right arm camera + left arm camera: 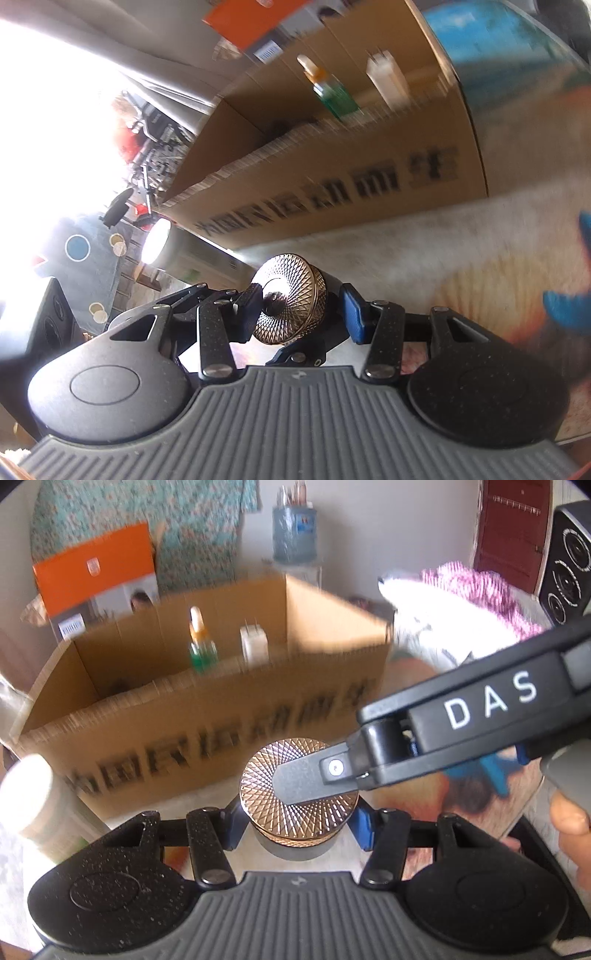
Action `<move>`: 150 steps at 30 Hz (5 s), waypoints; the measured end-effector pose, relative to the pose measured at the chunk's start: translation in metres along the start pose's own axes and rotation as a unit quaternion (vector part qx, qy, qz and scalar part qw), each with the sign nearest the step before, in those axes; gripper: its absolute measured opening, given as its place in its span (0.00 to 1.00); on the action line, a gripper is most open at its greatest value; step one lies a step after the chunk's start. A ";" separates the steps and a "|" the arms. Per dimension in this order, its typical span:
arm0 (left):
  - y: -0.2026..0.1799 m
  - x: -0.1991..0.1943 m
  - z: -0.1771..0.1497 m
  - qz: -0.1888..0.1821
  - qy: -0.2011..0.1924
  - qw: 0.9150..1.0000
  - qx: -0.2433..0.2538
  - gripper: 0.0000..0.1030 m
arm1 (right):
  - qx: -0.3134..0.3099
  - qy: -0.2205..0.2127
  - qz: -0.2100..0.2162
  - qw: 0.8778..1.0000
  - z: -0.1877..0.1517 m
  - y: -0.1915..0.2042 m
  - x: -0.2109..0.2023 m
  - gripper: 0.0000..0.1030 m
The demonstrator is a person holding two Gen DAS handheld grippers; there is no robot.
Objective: Organize rigid objects
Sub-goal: 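Lift the jar and carry it over the box, then lower the jar into the box and open the right tool, then move the open right tool to the white-lidded supplement jar and grasp it, then lift the white-lidded jar and carry it over the box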
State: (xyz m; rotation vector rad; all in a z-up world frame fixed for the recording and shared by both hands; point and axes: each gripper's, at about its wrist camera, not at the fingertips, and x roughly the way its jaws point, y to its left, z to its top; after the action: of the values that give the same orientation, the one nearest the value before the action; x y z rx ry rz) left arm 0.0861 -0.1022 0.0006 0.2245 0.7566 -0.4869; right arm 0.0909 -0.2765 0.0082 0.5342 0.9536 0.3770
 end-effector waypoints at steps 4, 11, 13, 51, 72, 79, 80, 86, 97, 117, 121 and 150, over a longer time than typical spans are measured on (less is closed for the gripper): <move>0.009 -0.021 0.028 0.015 -0.037 0.999 -0.009 0.55 | -0.044 -0.032 0.008 0.998 0.025 0.028 -0.018 0.44; 0.035 -0.017 0.089 0.024 -0.049 0.997 -0.053 0.55 | -0.115 -0.047 0.001 0.992 0.092 0.060 -0.018 0.44; 0.045 -0.002 0.105 0.020 -0.031 0.997 -0.070 0.55 | -0.123 -0.039 -0.009 0.992 0.114 0.059 -0.010 0.45; 0.105 0.096 0.118 -0.013 0.076 0.976 -0.204 0.77 | -0.129 0.064 -0.062 0.988 0.195 0.018 0.115 0.47; 0.050 -0.062 0.049 -0.017 -0.042 0.997 -0.063 0.92 | -0.096 -0.116 -0.022 0.988 0.061 0.039 -0.054 0.80; 0.059 -0.086 0.012 0.009 -0.057 0.996 -0.063 0.92 | -0.074 -0.096 -0.004 0.993 0.029 0.039 -0.050 0.80; 0.060 -0.088 0.008 0.016 -0.058 0.996 -0.064 0.92 | -0.073 -0.092 -0.002 0.993 0.026 0.039 -0.048 0.80; 0.066 -0.093 -0.011 0.061 -0.060 0.993 -0.079 0.92 | -0.072 -0.054 0.021 0.996 0.020 0.048 -0.022 0.80; 0.094 -0.067 -0.024 0.131 -0.045 0.984 -0.114 0.91 | -0.069 0.005 0.077 0.995 0.031 0.081 0.035 0.80; 0.134 -0.026 -0.025 0.137 0.003 0.976 -0.170 0.53 | -0.058 0.073 0.097 0.991 0.047 0.105 0.129 0.51; 0.134 -0.027 -0.023 0.144 0.005 0.975 -0.170 0.52 | -0.051 0.080 0.111 0.989 0.048 0.104 0.132 0.48; 0.105 -0.054 -0.017 0.138 -0.004 0.975 -0.174 0.52 | -0.064 0.053 0.114 0.990 0.039 0.104 0.099 0.47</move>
State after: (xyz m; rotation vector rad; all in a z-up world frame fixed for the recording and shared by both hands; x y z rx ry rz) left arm 0.0948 0.0139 0.0293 -0.0011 0.7768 -0.0870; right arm 0.1686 -0.1505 0.0213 0.5104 0.9649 0.6737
